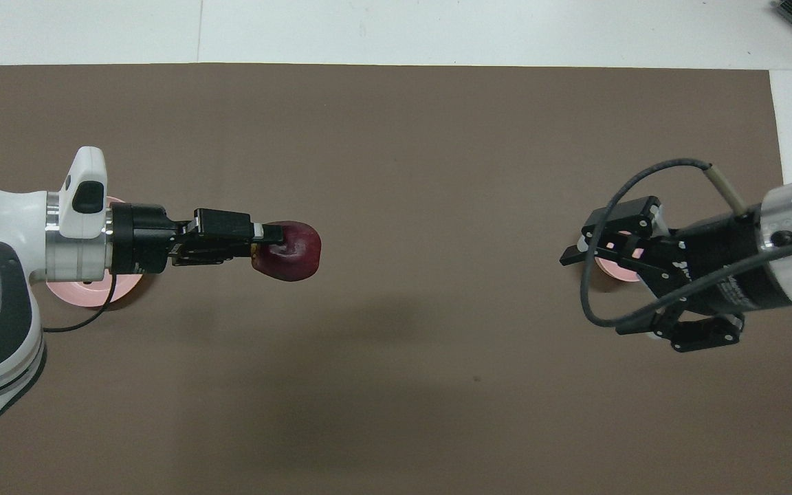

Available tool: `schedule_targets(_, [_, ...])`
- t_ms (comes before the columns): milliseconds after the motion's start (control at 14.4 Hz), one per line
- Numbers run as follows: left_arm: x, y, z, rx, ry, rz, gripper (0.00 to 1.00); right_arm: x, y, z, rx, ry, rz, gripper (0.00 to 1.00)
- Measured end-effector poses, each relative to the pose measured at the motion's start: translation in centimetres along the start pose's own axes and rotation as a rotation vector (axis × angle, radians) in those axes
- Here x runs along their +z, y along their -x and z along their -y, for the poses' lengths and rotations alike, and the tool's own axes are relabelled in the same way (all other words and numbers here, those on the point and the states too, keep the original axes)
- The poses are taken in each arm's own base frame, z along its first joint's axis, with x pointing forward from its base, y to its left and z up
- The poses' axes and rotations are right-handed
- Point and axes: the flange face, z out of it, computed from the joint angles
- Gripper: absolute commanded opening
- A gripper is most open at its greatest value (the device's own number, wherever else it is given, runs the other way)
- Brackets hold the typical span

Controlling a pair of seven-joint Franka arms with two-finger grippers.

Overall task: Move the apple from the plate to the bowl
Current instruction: 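Lift the apple with the left gripper while the right gripper approaches, then close the right gripper on the apple held by the left gripper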

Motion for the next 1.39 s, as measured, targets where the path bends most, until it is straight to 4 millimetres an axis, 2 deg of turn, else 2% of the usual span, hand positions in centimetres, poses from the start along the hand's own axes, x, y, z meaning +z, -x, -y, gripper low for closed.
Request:
schedule_targets(278, [3.2, 0.8, -2.9, -0.033, 0.111, -0.066, 0.00, 3.2, 0.7, 2.1, 0.139, -0.033, 0.089, 1.00])
schedule_targets(557, [7.9, 3.2, -5.8, -0.046, 0.144, -0.145, 0.00, 6.8, 0.0, 5.5, 0.308, -0.105, 0.140, 1.00])
schedule_targets(765, [10.2, 5.0, -7.2, -0.043, 0.147, -0.168, 0.00, 8.8, -0.5, 7.2, 0.352, -0.127, 0.137, 1.00])
schedule_targets(1043, [11.1, 6.4, -8.4, -0.043, 0.169, -0.172, 0.00, 11.2, -0.1, 8.6, 0.352, -0.126, 0.135, 1.00])
schedule_targets(1391, [10.4, 7.2, -9.5, -0.047, 0.177, -0.185, 0.00, 11.6, -0.1, 8.5, 0.353, -0.105, 0.143, 1.00])
